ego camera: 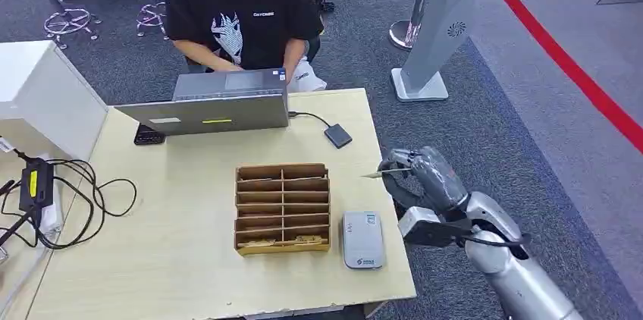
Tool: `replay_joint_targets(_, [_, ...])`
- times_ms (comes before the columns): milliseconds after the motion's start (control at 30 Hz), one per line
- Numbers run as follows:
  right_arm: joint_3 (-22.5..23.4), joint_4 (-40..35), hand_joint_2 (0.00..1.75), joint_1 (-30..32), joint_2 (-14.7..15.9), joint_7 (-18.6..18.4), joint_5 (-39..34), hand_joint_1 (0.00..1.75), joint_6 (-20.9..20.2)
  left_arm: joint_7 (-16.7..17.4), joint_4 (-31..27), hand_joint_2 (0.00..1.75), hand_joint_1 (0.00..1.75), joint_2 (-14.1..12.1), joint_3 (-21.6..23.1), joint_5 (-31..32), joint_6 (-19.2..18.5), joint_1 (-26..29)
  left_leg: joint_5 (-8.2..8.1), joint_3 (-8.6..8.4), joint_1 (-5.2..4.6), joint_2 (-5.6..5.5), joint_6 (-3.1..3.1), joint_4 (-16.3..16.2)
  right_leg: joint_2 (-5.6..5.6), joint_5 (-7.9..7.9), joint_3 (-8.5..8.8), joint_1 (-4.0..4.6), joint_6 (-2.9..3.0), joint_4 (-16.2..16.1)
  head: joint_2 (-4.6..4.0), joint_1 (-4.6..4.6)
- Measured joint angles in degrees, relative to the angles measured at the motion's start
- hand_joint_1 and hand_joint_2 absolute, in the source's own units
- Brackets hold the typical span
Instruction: Pass the card to the sensor for recognition and then transmit it.
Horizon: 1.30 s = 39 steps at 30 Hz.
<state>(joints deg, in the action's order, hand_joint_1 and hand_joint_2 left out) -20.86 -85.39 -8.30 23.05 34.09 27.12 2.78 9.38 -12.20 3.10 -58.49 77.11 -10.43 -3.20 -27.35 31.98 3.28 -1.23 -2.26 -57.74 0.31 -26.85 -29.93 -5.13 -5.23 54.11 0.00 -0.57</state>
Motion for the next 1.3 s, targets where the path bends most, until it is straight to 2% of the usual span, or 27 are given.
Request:
replay_joint_targets(67, [1.54, -2.24, 1.75, 2.59, 2.00, -0.31, 1.65, 1.75, -2.35, 0.00, -0.02, 1.75, 0.00, -0.04, -0.26, -0.07, 0.11, -0.03, -0.05, -0.01, -0.01, 0.11, 0.05, 0.00, 0.09, 0.00, -0.03, 0.00, 0.00, 0.00, 0.00, -0.02])
replay_joint_targets(167, [1.42, -3.42, 1.75, 4.08, 5.52, -3.96, 6.21, 1.75, -6.02, 0.00, 0.00, 1.75, 0.00, -0.07, -0.68, -0.04, 0.04, -0.02, -0.05, 0.02, -0.01, 0.13, 0.05, 0.02, 0.09, 0.00, -0.04, 0.00, 0.00, 0.00, 0.00, -0.07])
replay_joint_targets(233, [-0.81, -2.25, 1.75, 2.02, 8.17, -6.33, 8.87, 1.75, -10.63, 0.00, 0.00, 1.75, 0.00, -0.04, -0.92, 0.37, -0.04, -0.08, -0.04, 0.00, 0.00, 0.24, 0.05, 0.03, 0.22, 0.01, -0.04, 0.00, 0.01, 0.01, 0.00, -0.02])
replay_joint_targets(333, [-6.67, 3.20, 1.75, -4.06, 9.67, -7.95, 10.51, 1.75, -14.77, 0.00, 0.00, 1.75, 0.00, -0.04, -0.96, 1.01, -0.24, -0.36, -0.01, -0.09, 0.00, 0.34, 0.03, 0.03, 0.33, 0.06, -0.02, 0.00, 0.02, 0.03, 0.00, -0.04])
replay_joint_targets(500, [-18.12, 10.49, 1.75, -13.93, 9.75, -9.81, 7.91, 1.75, -16.09, 0.00, -0.02, 1.75, 0.00, -0.02, -0.96, 1.60, -0.61, -0.54, 0.12, -0.10, 0.00, 0.28, 0.10, 0.02, 0.28, 0.11, -0.02, 0.00, 0.00, 0.08, 0.00, -0.04])
replay_joint_targets(600, [-22.79, 12.82, 1.75, -16.94, 9.75, -10.23, 7.22, 1.75, -16.20, 0.00, -0.02, 1.75, 0.00, -0.04, -0.96, 1.68, -0.66, -0.55, 0.12, -0.05, 0.00, 0.23, 0.09, 0.02, 0.23, 0.10, -0.01, 0.00, -0.01, 0.08, 0.00, -0.02])
replay_joint_targets(733, [-27.28, 15.03, 1.75, -19.93, 9.45, -11.39, 7.21, 1.75, -16.55, 0.00, 0.00, 1.75, 0.00, -0.04, -0.96, 1.95, -0.66, -0.64, 0.10, -0.01, 0.00, 0.23, 0.10, 0.02, 0.23, 0.09, -0.03, 0.00, -0.01, 0.08, 0.00, -0.02])
replay_joint_targets(1000, [-34.59, 21.34, 1.75, -24.07, 6.81, -15.23, 9.07, 1.75, -15.98, 0.11, 0.00, 1.75, 0.00, -0.02, -0.96, 2.34, -0.66, -0.75, 0.11, -0.01, 0.00, 0.22, 0.10, 0.02, 0.20, 0.08, -0.03, 0.00, -0.02, 0.08, 0.00, -0.02])
replay_joint_targets(1300, [-39.97, 25.59, 1.75, -27.43, 4.90, -17.13, 9.16, 1.75, -15.02, 0.15, 0.00, 1.75, 0.00, -0.04, -0.96, 2.60, -0.66, -0.81, 0.11, -0.07, 0.00, 0.23, 0.09, 0.02, 0.22, 0.09, -0.02, 0.00, -0.01, 0.08, 0.00, -0.04])
